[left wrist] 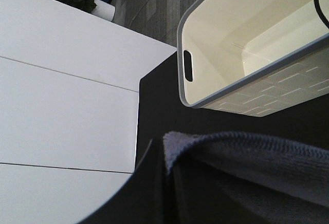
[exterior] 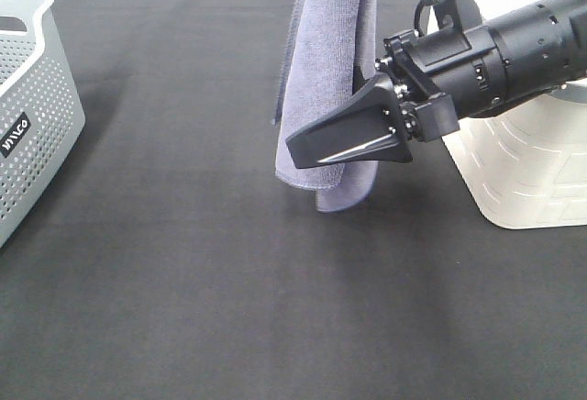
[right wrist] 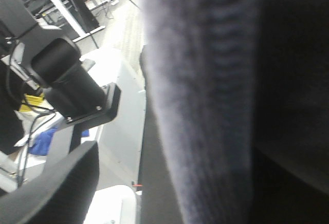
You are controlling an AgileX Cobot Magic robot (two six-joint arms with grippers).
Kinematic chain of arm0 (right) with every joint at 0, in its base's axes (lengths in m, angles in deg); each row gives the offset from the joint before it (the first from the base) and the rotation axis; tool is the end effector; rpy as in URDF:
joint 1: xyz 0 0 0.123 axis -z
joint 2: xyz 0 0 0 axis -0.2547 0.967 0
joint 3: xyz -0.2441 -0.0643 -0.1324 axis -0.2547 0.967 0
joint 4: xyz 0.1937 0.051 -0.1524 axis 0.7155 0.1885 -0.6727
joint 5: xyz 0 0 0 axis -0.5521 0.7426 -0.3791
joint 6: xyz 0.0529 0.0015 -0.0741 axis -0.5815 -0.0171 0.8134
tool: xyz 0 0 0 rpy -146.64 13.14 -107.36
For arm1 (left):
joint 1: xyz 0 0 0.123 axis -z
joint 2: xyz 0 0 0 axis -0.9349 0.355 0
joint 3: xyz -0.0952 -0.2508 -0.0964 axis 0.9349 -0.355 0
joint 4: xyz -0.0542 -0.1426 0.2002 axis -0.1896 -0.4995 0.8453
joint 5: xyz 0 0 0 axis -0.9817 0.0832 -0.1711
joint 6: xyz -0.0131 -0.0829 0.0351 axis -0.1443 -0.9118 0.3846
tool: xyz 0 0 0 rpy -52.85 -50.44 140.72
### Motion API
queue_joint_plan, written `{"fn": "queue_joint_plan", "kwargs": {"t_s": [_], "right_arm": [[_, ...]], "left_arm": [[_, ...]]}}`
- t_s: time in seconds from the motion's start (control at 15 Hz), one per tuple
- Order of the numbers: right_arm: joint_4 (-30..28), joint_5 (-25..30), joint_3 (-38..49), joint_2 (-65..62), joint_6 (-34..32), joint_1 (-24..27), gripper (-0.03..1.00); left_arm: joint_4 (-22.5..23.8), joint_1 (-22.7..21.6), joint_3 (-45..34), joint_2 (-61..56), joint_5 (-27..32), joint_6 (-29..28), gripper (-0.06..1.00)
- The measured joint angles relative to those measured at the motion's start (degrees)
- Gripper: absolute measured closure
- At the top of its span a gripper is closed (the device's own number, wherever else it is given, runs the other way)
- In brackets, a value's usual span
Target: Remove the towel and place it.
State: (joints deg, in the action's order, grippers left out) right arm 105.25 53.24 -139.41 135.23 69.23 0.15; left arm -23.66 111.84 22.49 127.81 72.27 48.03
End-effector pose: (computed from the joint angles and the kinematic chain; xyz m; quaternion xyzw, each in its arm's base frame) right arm 0.2789 0.1568 0.2186 -0.4735 0.6991 0.4714 0.2546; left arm 0.2966 -0.2795 0.4585 0.6728 0.4589 0.1004 0.5715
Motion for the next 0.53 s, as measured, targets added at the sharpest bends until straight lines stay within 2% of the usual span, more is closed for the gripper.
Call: {"fn": "queue_joint_plan", "kwargs": {"t_s": [0.2, 0.53], "right_arm": [[-0.1, -4.0, 0.0, 0.0, -3.0, 0.0, 0.27], [-0.2, -3.7, 0.0, 0.0, -9.4, 0.0, 0.27]], "left_arm": [[0.0, 0.0, 0.0, 0.0, 0.0, 0.0, 0.94], [0.0, 0.0, 0.0, 0.0, 0.0, 0.0, 0.94]]}}
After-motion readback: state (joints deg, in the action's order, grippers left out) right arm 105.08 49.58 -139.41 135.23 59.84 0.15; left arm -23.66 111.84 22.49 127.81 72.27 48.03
